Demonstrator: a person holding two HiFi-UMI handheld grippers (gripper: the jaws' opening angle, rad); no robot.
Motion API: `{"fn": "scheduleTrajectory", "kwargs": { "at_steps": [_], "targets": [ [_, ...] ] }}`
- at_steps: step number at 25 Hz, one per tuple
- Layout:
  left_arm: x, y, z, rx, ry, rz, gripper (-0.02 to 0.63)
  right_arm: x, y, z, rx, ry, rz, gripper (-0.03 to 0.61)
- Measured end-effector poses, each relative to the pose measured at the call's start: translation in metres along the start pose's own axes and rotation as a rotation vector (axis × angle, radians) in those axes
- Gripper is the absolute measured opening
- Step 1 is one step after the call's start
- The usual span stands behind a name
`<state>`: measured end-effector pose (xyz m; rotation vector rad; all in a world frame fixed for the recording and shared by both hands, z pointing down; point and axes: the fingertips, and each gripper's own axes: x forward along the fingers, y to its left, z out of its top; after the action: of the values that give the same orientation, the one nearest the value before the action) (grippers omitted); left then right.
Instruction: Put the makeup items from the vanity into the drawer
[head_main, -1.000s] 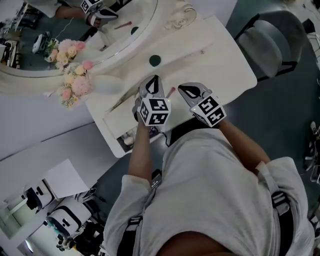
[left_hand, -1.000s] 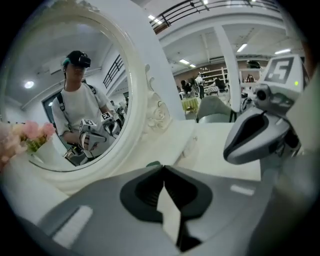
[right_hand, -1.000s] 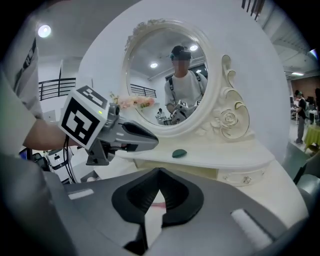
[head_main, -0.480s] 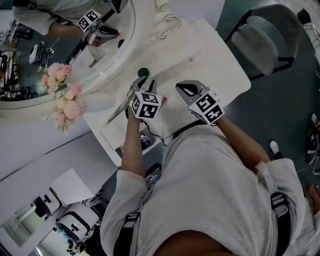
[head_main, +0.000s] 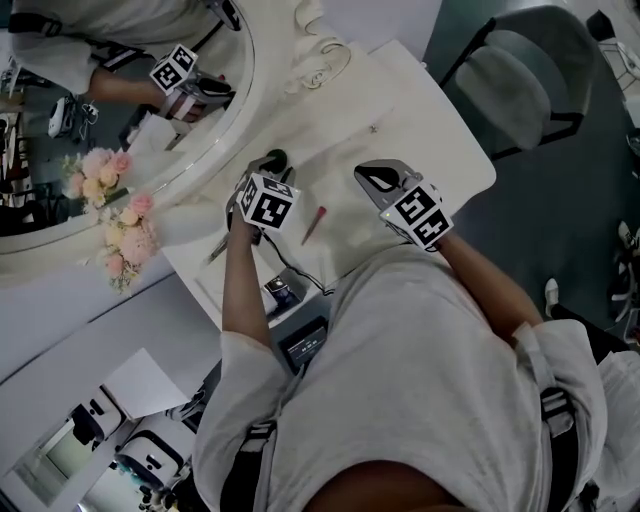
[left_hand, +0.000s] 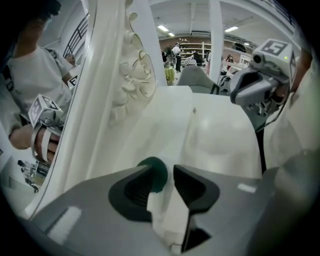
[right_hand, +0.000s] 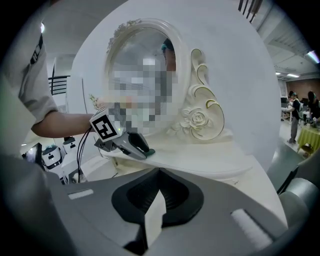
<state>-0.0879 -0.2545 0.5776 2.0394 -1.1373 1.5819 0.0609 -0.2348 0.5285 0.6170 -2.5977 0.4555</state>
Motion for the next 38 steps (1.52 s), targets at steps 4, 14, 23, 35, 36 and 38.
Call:
{"fn": "scheduleTrajectory", "kwargs": {
  "at_steps": [4,14,23,35,36,38],
  "targets": [
    [0.004,0.001,0.000,0.001,0.026,-0.020,0.126,0.004,-0.003,0.003,0.011,-0.005,0.000,-0.002],
    [0.003,0.001,-0.001,-0.022,0.006,-0.032,0.052,0.003,0.003,0.001,0.033,-0.013,-0.015,-0.002],
    [-0.020,-0.004,0.003,-0.037,-0.090,0.066,0.017,-0.003,0.017,0.003,0.045,-0.029,-0.039,-0.002],
    [-0.072,-0.025,-0.014,-0.072,-0.205,0.177,0.017,0.009,0.061,0.010,0.017,-0.036,0.005,-0.002],
    [-0.076,-0.027,-0.017,-0.071,-0.210,0.185,0.017,0.011,0.066,0.009,0.014,-0.035,0.010,-0.002],
    [-0.083,-0.030,-0.022,-0.074,-0.219,0.194,0.017,0.014,0.075,0.010,0.008,-0.034,0.022,-0.002]
  ]
}}
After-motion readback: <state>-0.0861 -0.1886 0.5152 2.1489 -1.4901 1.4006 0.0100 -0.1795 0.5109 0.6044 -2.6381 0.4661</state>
